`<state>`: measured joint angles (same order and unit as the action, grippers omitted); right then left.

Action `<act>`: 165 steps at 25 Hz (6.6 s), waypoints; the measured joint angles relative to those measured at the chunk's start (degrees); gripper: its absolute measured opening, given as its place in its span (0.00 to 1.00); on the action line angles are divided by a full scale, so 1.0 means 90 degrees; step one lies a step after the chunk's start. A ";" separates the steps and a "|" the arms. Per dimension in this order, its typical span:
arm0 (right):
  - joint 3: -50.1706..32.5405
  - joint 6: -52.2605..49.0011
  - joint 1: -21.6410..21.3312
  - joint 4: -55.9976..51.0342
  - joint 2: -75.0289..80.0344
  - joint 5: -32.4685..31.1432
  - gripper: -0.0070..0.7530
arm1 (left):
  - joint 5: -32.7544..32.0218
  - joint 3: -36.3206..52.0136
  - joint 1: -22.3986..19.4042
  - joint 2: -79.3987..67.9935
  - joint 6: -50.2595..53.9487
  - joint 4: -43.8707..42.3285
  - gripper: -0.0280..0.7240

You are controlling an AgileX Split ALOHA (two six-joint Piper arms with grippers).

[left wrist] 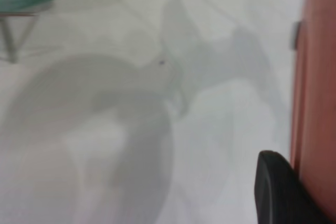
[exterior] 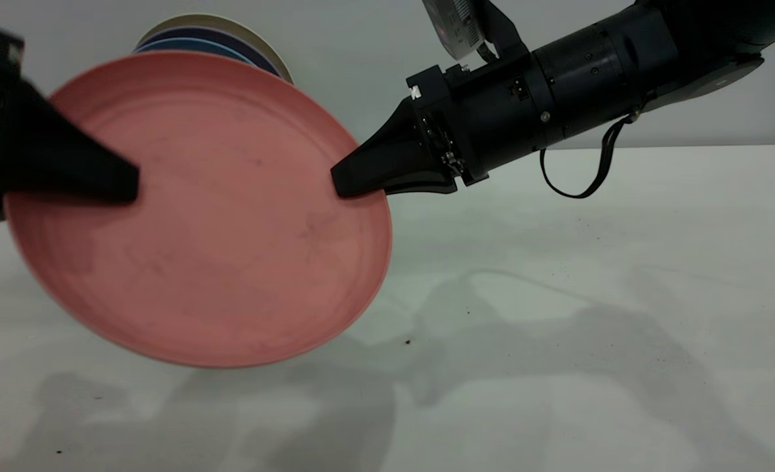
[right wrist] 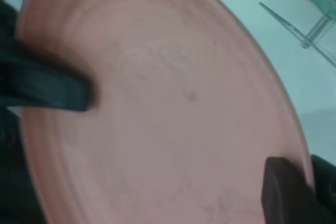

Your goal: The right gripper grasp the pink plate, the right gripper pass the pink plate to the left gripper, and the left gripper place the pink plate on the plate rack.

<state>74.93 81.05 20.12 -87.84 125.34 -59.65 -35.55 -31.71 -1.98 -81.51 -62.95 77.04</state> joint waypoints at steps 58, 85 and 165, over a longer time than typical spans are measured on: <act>0.0006 -0.3687 -0.2554 0.4159 -0.0006 -0.0338 0.03 | 0.1671 -0.1452 0.0006 0.0001 -0.6384 -0.2892 0.20; 0.0006 -0.3681 -0.2552 0.4159 -0.0010 -0.0305 0.06 | -0.0196 -0.4429 0.0006 -0.1516 -0.4914 -0.4832 0.20; 0.0006 -0.3693 -0.2552 0.4343 -0.0010 -0.0013 0.10 | -0.0503 -0.4570 -0.0055 -0.1440 0.0399 -0.6069 0.56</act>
<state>74.99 47.81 -2.85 -48.75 125.25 -59.77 -40.08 -72.83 -2.48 -94.48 -59.36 22.42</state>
